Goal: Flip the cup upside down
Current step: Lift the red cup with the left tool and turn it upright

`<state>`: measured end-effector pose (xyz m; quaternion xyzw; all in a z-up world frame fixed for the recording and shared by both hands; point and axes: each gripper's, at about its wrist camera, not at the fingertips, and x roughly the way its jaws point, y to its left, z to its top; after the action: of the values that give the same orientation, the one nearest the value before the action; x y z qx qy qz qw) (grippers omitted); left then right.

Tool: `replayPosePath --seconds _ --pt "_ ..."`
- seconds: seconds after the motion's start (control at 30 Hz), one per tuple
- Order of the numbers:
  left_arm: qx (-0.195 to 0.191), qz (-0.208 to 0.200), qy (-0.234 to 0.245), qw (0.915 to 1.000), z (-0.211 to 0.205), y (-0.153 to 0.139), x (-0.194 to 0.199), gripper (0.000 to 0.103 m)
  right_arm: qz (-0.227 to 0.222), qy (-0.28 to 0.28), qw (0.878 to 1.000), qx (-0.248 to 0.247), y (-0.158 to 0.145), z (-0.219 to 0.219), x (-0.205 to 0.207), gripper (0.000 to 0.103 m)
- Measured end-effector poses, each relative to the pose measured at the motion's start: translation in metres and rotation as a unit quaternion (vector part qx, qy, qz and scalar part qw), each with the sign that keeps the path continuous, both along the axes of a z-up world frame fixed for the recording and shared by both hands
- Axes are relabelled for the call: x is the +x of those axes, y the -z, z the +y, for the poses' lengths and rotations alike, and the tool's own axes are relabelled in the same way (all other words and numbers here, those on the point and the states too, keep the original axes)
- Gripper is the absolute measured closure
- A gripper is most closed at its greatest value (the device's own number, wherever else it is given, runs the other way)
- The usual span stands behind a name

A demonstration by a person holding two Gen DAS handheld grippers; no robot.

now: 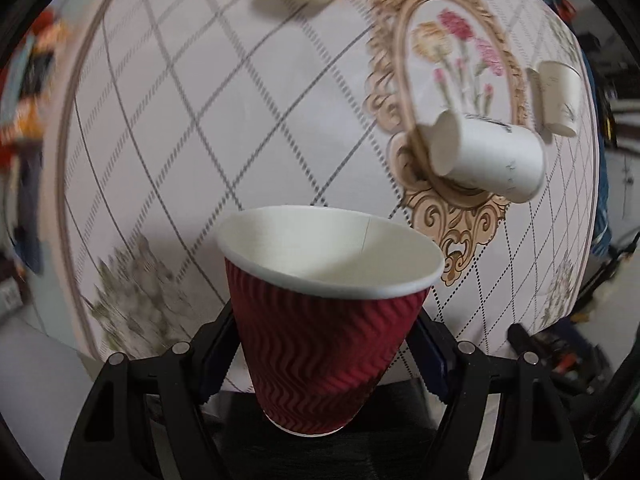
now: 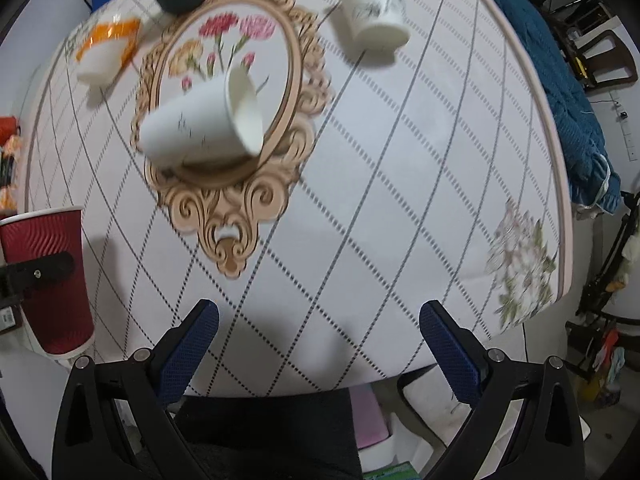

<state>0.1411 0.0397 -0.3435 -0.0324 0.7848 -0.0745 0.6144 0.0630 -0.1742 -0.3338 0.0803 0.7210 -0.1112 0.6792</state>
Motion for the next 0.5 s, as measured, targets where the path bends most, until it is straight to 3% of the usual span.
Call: replayPosePath --seconds 0.27,0.5 --pt "-0.008 0.021 -0.054 0.9983 0.009 0.021 -0.004 0.027 0.030 -0.015 0.999 0.009 0.028 0.013 -0.004 0.001" --pt "0.007 0.036 -0.052 0.9980 -0.003 0.040 -0.007 0.027 0.038 -0.027 0.999 0.013 0.039 0.007 -0.004 0.001"
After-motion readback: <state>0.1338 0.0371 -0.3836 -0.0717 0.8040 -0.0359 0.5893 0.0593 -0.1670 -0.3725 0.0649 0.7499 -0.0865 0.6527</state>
